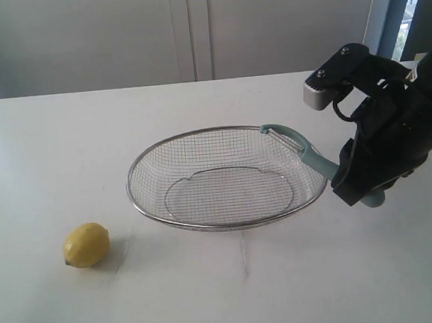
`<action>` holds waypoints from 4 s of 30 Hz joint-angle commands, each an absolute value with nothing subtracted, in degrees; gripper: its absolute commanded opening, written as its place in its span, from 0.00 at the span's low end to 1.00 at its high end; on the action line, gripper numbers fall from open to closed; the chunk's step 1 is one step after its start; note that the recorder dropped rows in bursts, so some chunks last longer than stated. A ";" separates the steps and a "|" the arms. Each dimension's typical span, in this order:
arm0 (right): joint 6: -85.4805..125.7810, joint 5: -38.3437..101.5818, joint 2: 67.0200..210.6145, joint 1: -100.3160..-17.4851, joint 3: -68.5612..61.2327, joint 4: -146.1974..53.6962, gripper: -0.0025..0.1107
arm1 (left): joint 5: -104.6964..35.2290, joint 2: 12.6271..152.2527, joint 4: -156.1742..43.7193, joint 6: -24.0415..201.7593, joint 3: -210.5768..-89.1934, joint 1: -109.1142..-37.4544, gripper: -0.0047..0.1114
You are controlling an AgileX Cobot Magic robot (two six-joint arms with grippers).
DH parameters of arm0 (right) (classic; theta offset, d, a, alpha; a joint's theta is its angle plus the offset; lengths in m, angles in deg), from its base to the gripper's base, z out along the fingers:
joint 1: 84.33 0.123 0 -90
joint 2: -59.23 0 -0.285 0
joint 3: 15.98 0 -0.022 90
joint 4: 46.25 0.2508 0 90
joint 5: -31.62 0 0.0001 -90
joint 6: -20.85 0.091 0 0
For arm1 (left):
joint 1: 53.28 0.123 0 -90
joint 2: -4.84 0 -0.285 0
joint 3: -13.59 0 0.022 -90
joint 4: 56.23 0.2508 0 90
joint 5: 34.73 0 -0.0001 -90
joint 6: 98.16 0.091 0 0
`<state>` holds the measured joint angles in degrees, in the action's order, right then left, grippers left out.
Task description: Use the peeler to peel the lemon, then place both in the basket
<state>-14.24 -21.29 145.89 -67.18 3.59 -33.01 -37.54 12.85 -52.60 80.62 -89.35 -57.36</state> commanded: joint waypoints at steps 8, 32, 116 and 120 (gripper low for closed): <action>-14.74 -20.75 145.41 -67.00 3.73 -32.84 0.02 | -42.00 12.63 -53.04 80.43 -89.19 -57.35 0.04; -14.74 -20.63 145.41 -67.00 3.73 -32.84 0.02 | -50.13 12.63 -53.22 80.16 -89.19 -57.35 0.04; -14.74 -20.52 145.41 -67.00 3.73 -32.84 0.02 | 10.81 96.27 -56.23 101.01 -151.83 -80.17 0.43; -14.74 -20.52 145.41 -67.00 3.73 -32.84 0.02 | 7.05 96.27 -56.23 101.86 -149.65 -80.17 0.71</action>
